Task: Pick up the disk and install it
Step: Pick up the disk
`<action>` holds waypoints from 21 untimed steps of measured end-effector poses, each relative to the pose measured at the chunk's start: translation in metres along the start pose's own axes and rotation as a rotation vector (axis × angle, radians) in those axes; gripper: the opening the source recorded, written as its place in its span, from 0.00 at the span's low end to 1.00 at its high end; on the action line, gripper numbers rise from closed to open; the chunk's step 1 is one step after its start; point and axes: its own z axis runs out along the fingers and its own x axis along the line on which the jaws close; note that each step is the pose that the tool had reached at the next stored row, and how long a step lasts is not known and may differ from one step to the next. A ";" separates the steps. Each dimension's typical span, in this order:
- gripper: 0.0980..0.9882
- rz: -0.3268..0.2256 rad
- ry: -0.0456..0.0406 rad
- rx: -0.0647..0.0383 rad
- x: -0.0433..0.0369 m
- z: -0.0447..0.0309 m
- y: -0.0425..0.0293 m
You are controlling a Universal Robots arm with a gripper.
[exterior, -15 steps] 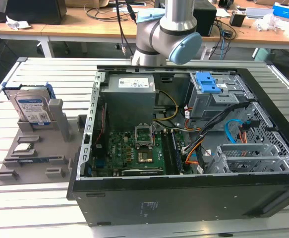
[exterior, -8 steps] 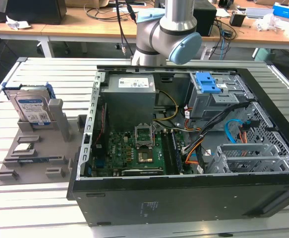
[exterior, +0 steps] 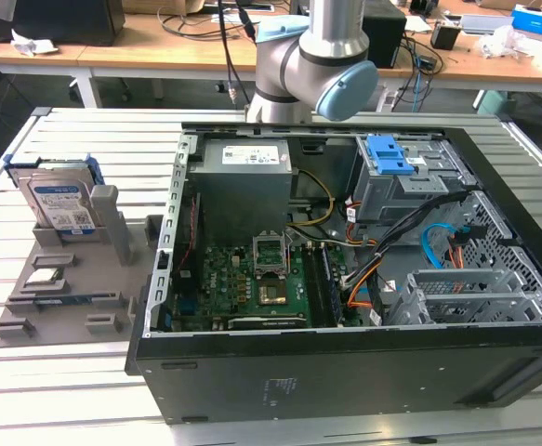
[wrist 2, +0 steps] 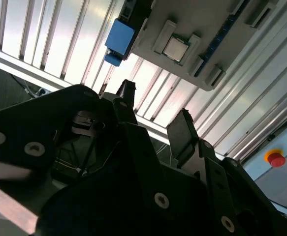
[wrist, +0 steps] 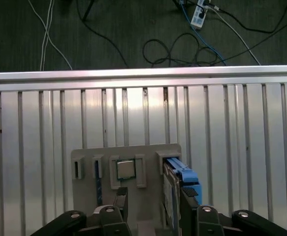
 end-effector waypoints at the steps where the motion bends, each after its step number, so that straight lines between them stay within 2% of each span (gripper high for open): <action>1: 0.50 0.000 0.0000 0.000 -0.0020 0.0000 0.0000; 7: 0.50 0.000 0.0000 0.000 -0.0153 0.0004 -0.0002; 13: 0.50 0.000 0.0007 0.000 -0.0243 0.0013 -0.0014; 16: 0.50 0.000 0.0006 0.000 -0.0334 0.0017 -0.0028; 21: 0.50 0.000 0.0006 0.000 -0.0405 0.0019 -0.0046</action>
